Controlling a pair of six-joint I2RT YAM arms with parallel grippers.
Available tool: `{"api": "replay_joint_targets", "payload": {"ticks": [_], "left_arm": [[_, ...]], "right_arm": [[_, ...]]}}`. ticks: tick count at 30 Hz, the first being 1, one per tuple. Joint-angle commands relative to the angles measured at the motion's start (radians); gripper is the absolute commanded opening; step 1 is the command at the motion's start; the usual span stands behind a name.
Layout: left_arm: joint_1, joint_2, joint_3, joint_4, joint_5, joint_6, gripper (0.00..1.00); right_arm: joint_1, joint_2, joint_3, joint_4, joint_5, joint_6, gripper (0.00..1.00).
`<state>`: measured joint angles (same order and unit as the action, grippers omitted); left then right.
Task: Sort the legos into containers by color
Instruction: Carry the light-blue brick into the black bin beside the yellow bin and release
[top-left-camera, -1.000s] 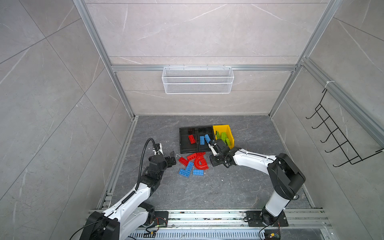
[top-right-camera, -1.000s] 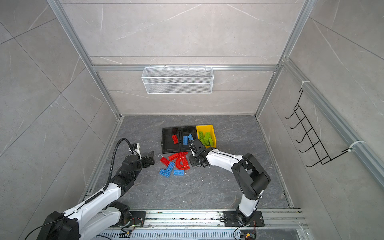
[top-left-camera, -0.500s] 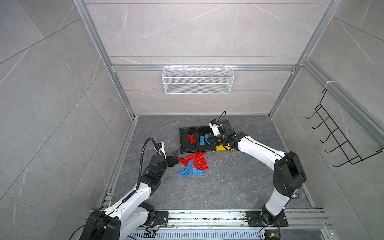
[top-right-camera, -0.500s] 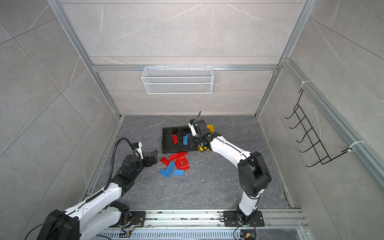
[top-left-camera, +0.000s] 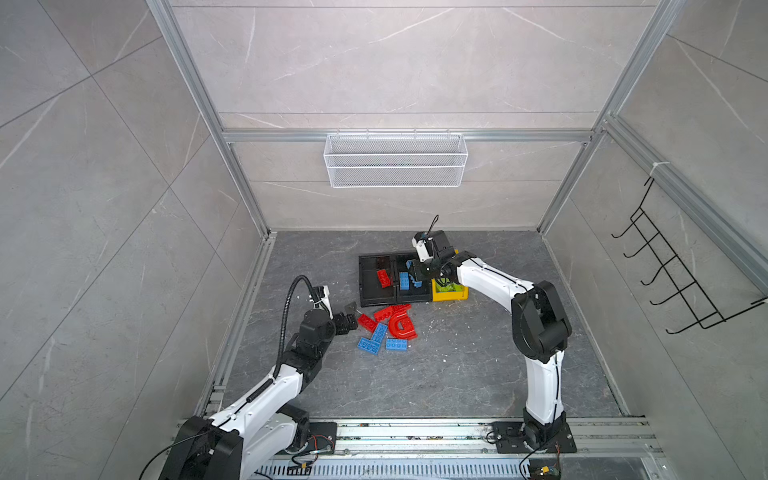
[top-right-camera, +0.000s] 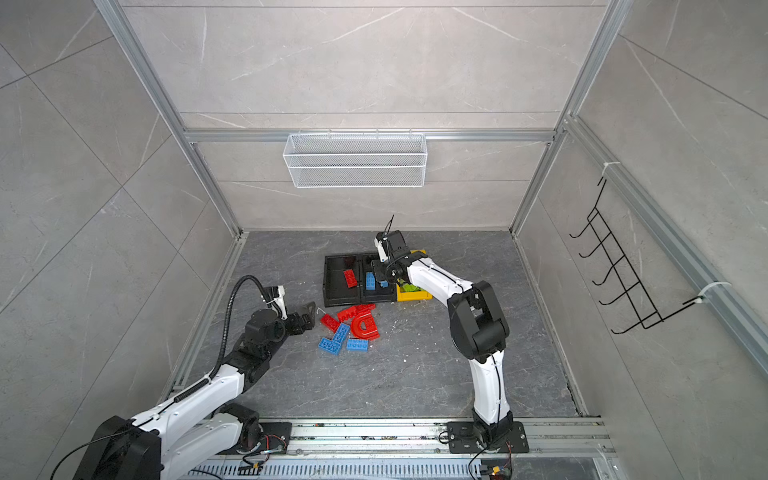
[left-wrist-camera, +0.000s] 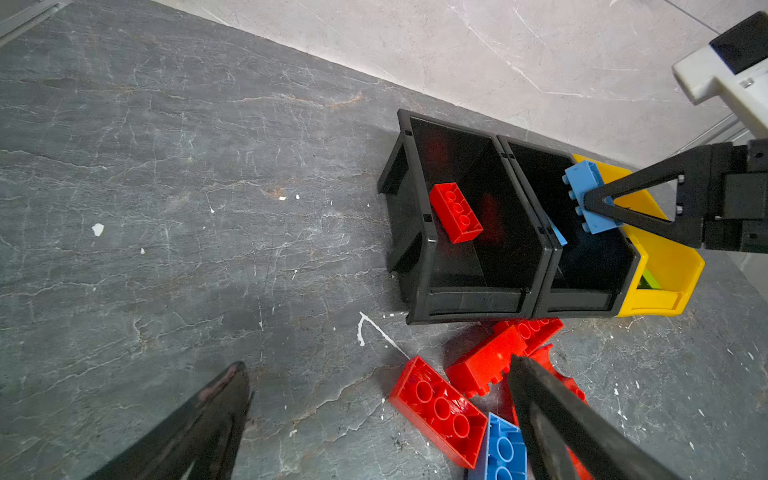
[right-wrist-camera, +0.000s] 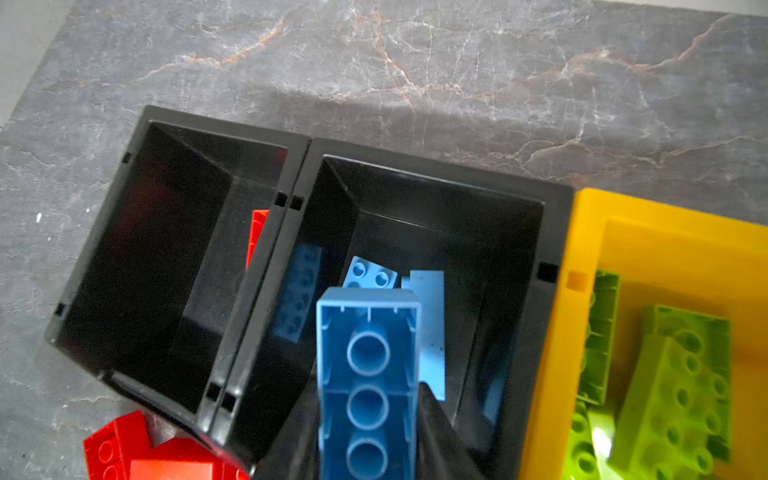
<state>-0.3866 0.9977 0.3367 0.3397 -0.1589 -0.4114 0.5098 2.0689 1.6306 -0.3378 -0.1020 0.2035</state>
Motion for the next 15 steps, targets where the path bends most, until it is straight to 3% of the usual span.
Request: {"api": "replay_joint_targets", "payload": {"ticks": [1,5,8,15], "left_arm": [[-0.002,-0.004,0.013,0.011,-0.025,0.015,1.0],[-0.001,-0.015,0.01,0.009,-0.034,0.017,1.0],[-0.001,-0.024,0.008,0.005,-0.042,0.019,1.0],[-0.001,-0.025,0.014,-0.006,-0.048,0.016,1.0]], "right_arm": [[0.001,0.032,0.064,-0.028,-0.008,-0.001,0.42],[0.0,0.008,0.073,-0.049,-0.019,-0.012,0.53],[0.004,-0.051,0.027,-0.063,-0.006,-0.038,0.56],[0.05,-0.264,-0.229,-0.068,0.029,-0.027,0.64]]}}
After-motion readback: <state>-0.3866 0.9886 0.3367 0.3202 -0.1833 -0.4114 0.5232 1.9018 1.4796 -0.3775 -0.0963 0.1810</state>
